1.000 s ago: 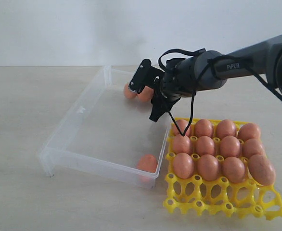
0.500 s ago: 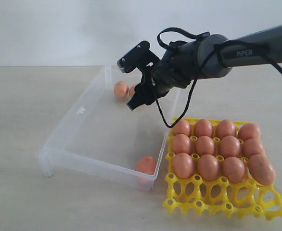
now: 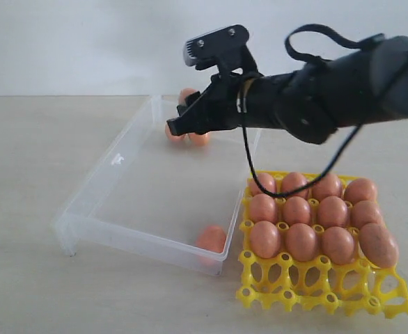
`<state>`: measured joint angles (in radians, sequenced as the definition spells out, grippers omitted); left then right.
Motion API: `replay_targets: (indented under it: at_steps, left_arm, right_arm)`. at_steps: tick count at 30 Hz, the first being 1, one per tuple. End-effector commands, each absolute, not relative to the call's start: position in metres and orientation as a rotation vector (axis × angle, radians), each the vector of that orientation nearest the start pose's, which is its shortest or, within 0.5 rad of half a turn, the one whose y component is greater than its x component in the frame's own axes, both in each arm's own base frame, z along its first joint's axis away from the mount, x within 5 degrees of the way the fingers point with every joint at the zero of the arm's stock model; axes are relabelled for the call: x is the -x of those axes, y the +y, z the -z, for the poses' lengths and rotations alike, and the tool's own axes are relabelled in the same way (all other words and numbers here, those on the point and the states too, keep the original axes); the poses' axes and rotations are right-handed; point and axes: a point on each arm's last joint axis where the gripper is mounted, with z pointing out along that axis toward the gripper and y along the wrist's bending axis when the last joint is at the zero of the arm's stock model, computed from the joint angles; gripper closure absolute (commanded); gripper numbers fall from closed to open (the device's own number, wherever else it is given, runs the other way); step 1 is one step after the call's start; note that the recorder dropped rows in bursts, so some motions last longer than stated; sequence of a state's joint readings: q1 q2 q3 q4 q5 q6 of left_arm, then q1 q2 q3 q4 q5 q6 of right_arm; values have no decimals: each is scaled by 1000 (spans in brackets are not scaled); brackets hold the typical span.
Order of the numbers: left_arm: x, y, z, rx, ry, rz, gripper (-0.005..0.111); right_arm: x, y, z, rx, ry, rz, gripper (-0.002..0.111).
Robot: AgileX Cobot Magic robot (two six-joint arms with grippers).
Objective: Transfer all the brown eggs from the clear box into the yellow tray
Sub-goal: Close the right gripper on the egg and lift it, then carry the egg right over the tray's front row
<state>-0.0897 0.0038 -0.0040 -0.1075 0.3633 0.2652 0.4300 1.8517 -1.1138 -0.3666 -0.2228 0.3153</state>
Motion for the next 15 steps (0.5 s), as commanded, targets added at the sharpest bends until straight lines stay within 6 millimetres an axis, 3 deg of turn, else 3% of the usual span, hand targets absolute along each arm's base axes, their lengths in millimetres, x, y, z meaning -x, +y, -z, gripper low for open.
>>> replay_targets:
  at_steps: [1,9,15]
  left_arm:
    - [-53,-8,-181,-246,1824,-13,103]
    - [-53,-8,-181,-246,1824,-13,103]
    - [-53,-8,-181,-246,1824,-13,103]
  right_arm:
    - [-324,164,-240,427,1727,-505,108]
    - [-233,124,-256,350,1664,-594,108]
    - [-169,92,-220,256,1850,-620,108]
